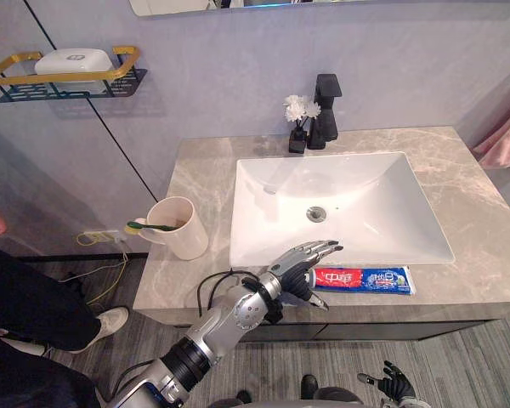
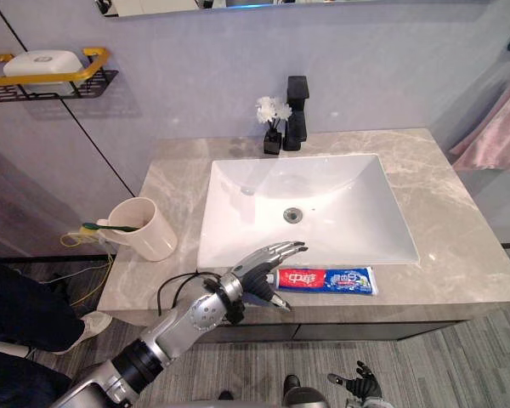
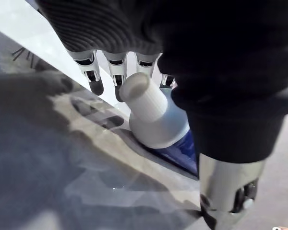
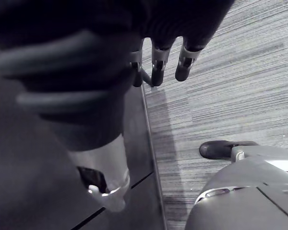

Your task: Organize washtable

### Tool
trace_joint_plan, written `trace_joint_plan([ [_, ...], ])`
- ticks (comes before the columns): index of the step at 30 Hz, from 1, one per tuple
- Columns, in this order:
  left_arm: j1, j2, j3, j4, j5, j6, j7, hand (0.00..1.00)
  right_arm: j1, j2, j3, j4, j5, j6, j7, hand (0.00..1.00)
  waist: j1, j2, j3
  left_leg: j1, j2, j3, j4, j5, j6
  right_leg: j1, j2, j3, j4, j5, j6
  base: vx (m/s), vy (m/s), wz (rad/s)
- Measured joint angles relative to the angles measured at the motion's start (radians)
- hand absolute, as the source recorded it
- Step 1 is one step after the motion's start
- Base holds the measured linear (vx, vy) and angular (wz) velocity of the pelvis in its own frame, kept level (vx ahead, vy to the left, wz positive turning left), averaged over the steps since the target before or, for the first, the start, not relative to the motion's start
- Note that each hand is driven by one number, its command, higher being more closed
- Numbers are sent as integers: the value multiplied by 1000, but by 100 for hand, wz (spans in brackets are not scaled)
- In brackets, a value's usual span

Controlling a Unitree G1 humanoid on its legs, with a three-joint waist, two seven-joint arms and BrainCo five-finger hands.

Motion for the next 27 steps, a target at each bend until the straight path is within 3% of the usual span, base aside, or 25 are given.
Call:
trace_joint_plan([
  [3,-1,-2,0,2,0,0,1,0,-1,0,2,0,0,0,0,0,-1,0,0,-1,0,2,0,0,0,-3,0,1,0,0,0,0,0,0],
  [4,-1,-4,1,5,0,0,2,100,-1,0,2,0,0,0,0,0,-1,0,0,-1,0,2,0,0,0,-3,0,2,0,0,0,0,0,0],
  [10,-5,-17,1,35,1,-1,8,100,-2,0,1,0,0,0,0,0,-5,0,3,0,0,10,0,0,0,-5,-1,8,-1,2,3,0,0,-2],
  [15,-52,-48,13,59,-4,31,41,100,-4,0,2,0,0,2,-1,0,-6,4,8,1,0,18,0,0,-1,-8,0,14,-1,4,4,-6,3,-5],
  [22,-91,-46,51,76,-6,29,46,100,-11,0,2,2,0,4,-1,0,-44,16,13,1,11,36,-15,-1,-1,-19,11,30,0,4,4,20,5,-8],
  [27,-93,-46,51,76,-14,29,45,100,-13,2,1,2,0,4,-2,0,-46,17,13,8,10,54,-18,-1,-1,-19,10,40,0,4,4,-10,23,-8],
])
